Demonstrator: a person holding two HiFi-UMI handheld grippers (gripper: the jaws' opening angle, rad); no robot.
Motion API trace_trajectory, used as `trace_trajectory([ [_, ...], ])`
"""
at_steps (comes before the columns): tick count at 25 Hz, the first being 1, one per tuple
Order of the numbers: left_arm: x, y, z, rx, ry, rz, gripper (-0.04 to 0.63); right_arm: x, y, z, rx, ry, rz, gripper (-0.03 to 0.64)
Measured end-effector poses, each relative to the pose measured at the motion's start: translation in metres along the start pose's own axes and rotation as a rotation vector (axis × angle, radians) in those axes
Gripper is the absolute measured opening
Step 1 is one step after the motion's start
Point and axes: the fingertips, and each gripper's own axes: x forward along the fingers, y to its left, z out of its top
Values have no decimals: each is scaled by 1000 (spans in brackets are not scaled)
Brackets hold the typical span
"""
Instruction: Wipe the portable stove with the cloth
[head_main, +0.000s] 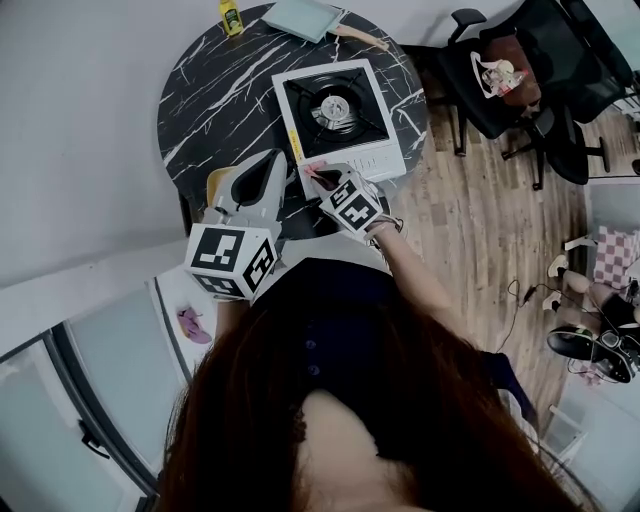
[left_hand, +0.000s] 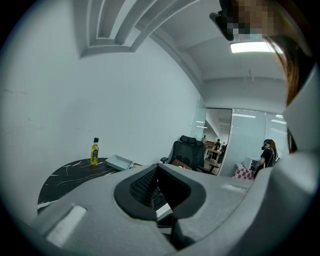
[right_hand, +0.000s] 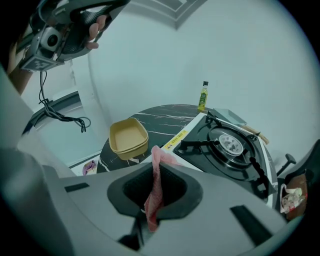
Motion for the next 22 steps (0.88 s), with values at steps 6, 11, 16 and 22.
trace_trajectory([
  [6,-2,4,0,5,11,8,12,0,17,7,-13,-48,72,28],
  [11,-7,6,-1,3,16,21,12,4,38,10,-75,-54,112,28],
  [16,-10,9,-2,0,15,35,12,7,46,13,-121,-37,127,28],
  [22,-14,11,-1,7,9,44,12,13,48,19,-241,-9,113,27],
])
